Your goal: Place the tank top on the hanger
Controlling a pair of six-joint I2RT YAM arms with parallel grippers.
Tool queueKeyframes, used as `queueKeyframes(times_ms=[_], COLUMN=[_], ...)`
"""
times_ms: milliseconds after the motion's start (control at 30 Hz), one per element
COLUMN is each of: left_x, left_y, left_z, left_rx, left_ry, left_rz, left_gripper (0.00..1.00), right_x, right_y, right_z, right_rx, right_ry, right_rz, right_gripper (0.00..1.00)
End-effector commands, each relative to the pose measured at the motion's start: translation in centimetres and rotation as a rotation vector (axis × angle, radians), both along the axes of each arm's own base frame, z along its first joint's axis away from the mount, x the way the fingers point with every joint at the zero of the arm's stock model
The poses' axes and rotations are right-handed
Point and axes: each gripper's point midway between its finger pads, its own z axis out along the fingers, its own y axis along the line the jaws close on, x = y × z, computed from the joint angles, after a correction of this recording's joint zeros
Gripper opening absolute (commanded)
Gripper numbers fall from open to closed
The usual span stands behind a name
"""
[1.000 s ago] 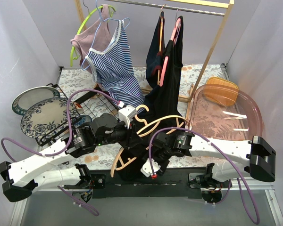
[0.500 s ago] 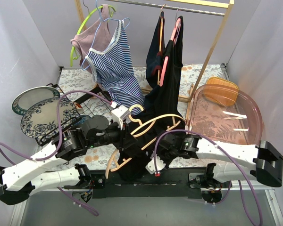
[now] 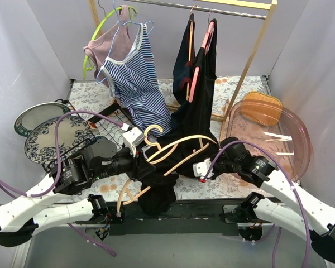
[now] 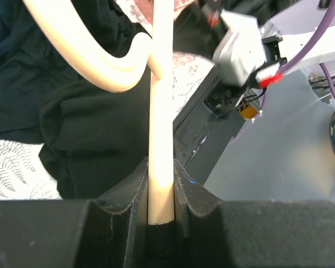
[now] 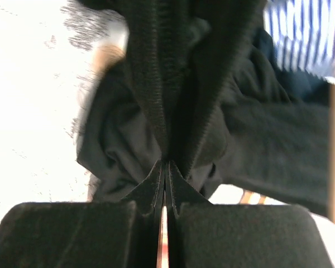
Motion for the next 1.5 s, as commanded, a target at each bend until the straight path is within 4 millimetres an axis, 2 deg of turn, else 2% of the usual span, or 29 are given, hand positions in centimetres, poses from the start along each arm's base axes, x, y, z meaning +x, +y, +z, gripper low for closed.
queueKeyframes(times_ms=[0, 167, 400, 567, 667, 700, 900, 1067, 1200, 1300, 1467], left_x=[-0.2, -0.3, 0.1, 0.1, 0.3, 0.3, 1.1, 2.0, 2.0, 1.9, 1.8], left_y=[0.9, 2.1, 3.7, 4.2, 4.1, 4.0, 3.7, 4.0, 3.7, 3.5, 3.6], left_z=[1.4, 1.7, 2.2, 3.4, 3.1, 2.9, 2.4, 1.8, 1.1, 1.8, 4.5], left_rx=[-0.015, 0.005, 0.041, 0.032, 0.065, 0.075, 0.135, 0.207, 0.25, 0.225, 0.121], left_ry=[-0.049, -0.07, -0.111, -0.16, -0.172, -0.173, -0.211, -0.222, -0.22, -0.239, -0.283], left_rz=[-0.008, 0.003, 0.039, 0.034, 0.023, 0.012, 0.008, 0.029, -0.004, -0.015, 0.009], left_gripper=[0.0, 0.0, 0.0, 0.0, 0.0, 0.0, 0.0, 0.0, 0.0, 0.0, 0.0], right_x=[1.2, 3.0, 4.2, 5.3, 5.8, 6.1, 5.9, 5.4, 6.5, 6.8, 5.9], right_y=[-1.3, -2.8, -3.8, -5.2, -6.6, -6.7, -6.5, -6.3, -6.9, -7.2, -6.4], right_z=[2.4, 3.9, 5.4, 6.1, 6.5, 7.1, 7.2, 8.4, 8.7, 8.4, 7.4], right_rx=[0.065, 0.083, 0.105, 0.148, 0.185, 0.19, 0.198, 0.181, 0.152, 0.137, 0.149], right_ry=[0.002, -0.043, -0.052, -0.008, 0.055, 0.051, 0.099, 0.085, 0.061, 0.092, 0.167], right_rz=[-0.111, -0.217, -0.291, -0.322, -0.342, -0.329, -0.291, -0.237, -0.262, -0.274, -0.231], right_gripper=[0.01, 0.01, 0.01, 0.01, 0.01, 0.01, 0.01, 0.01, 0.01, 0.01, 0.01])
